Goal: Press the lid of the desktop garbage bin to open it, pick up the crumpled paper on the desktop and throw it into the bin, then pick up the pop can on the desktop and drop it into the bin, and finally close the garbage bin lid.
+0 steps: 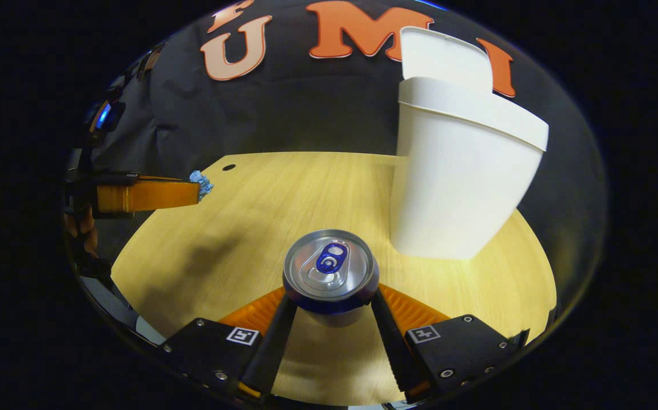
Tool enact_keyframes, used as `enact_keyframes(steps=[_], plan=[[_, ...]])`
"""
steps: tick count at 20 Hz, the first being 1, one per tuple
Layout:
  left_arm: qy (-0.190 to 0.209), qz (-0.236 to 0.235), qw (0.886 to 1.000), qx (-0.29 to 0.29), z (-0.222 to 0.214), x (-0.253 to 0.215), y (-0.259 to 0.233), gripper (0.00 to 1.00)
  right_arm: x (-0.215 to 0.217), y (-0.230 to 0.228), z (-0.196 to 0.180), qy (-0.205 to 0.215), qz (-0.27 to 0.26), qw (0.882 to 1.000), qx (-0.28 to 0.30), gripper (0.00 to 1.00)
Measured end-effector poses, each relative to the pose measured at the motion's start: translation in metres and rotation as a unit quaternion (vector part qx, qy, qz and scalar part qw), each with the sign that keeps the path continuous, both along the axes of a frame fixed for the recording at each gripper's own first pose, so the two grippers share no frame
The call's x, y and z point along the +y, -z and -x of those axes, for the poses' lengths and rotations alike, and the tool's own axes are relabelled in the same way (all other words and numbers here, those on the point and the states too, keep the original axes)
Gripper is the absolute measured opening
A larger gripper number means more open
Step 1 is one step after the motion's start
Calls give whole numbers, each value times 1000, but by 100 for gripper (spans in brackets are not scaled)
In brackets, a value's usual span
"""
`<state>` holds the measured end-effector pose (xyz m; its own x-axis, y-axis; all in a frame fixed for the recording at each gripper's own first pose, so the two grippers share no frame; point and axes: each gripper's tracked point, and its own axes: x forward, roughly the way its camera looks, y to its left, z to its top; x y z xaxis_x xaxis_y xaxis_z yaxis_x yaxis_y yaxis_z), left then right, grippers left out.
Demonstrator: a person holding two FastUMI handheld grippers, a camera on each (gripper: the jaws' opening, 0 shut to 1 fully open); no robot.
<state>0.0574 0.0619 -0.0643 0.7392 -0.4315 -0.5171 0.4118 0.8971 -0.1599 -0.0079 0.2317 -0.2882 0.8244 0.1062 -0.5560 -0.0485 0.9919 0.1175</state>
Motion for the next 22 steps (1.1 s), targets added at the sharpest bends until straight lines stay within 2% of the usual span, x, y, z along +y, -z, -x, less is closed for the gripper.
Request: enact_keyframes(steps=[13,22], plan=[[55,17,994,-93,-37,-111,-96,17,-1,0,-2,50,3,999,-23,80],[91,19,983,-160,-67,-186,-152,17,-4,-4,-2,93,-9,995,-22,80]])
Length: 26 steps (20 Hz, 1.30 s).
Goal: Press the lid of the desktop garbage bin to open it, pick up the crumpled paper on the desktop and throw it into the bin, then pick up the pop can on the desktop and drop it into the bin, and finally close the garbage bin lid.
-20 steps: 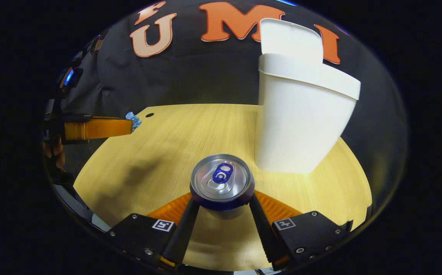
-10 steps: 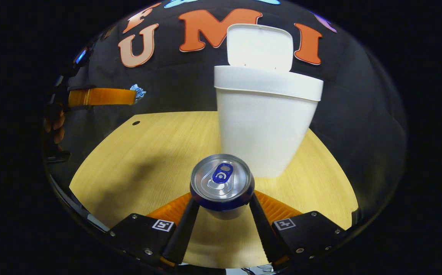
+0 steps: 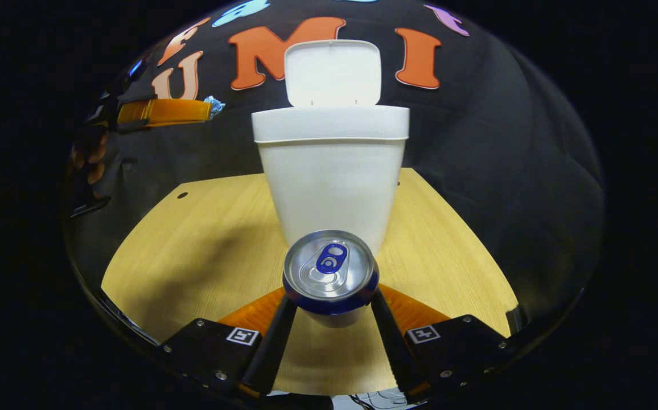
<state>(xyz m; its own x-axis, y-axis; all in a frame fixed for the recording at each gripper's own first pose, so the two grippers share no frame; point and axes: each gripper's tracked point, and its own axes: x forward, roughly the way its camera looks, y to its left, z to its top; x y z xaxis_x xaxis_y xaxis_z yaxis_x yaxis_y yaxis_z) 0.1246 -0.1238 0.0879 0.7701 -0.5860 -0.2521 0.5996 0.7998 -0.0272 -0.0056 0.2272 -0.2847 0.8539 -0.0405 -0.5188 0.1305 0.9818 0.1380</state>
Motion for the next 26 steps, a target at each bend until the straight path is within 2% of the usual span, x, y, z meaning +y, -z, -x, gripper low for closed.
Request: enact_keyframes(steps=[7,12,14,17,21,23,26], plan=[[17,5,1000,-20,-17,-45,-17,17,2,-2,3,23,6,1000,-15,80],[11,11,1000,-4,-27,-66,-9,18,11,-25,19,39,-1,999,-22,80],[14,12,1000,4,-28,-74,-5,24,5,-41,32,41,4,999,-32,80],[15,4,1000,3,-29,-78,-4,53,0,-58,37,38,18,998,-43,80],[7,7,1000,0,-29,-71,-10,77,-11,-90,34,30,33,997,-62,80],[-4,12,1000,3,-26,-61,-10,84,-16,-109,29,27,39,996,-75,80],[-23,15,1000,4,-20,-39,-9,88,-15,-140,9,18,44,994,-98,80]])
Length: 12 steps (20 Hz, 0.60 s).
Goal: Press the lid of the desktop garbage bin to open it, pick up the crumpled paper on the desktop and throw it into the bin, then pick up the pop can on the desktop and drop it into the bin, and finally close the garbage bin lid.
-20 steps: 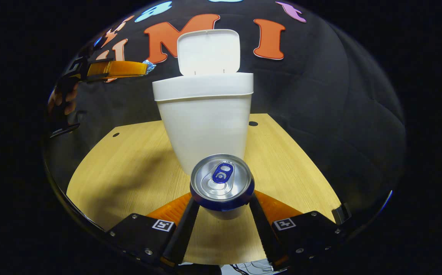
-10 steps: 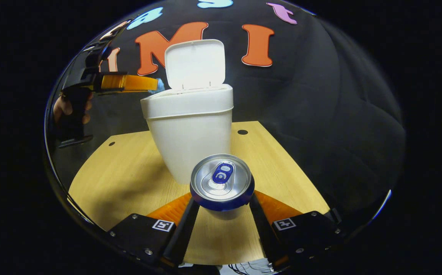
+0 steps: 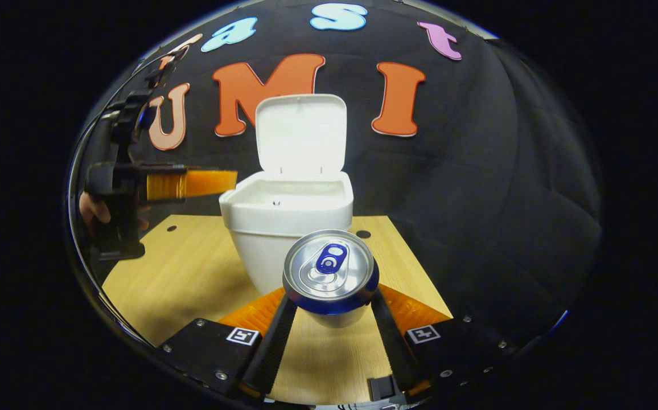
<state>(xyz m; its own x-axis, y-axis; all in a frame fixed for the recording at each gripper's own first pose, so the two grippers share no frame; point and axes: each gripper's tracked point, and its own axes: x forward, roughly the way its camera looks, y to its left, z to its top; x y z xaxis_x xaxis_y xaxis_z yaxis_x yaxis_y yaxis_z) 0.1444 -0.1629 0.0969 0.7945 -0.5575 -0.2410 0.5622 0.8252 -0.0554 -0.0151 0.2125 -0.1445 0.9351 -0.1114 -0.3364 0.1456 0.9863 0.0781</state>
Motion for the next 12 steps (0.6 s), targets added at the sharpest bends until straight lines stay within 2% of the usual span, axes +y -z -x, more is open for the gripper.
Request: enact_keyframes(steps=[4,5,6,9,10,11,12], plan=[[-17,-19,1000,-9,13,28,9,91,2,-35,-11,-17,20,999,-28,79],[-22,-21,1000,-7,18,33,14,91,3,-40,-14,-21,23,999,-31,75],[-29,-24,999,-4,23,39,21,91,5,-42,-18,-27,26,999,-31,79],[-57,-29,998,9,31,57,36,92,8,-57,-25,-41,33,998,-38,80],[-60,-24,998,19,38,61,43,91,11,-65,-28,-47,34,997,-45,75],[-67,-19,997,25,43,66,47,91,13,-73,-32,-54,36,997,-51,79],[-76,-18,996,30,46,72,54,91,13,-79,-36,-58,39,996,-56,79]])
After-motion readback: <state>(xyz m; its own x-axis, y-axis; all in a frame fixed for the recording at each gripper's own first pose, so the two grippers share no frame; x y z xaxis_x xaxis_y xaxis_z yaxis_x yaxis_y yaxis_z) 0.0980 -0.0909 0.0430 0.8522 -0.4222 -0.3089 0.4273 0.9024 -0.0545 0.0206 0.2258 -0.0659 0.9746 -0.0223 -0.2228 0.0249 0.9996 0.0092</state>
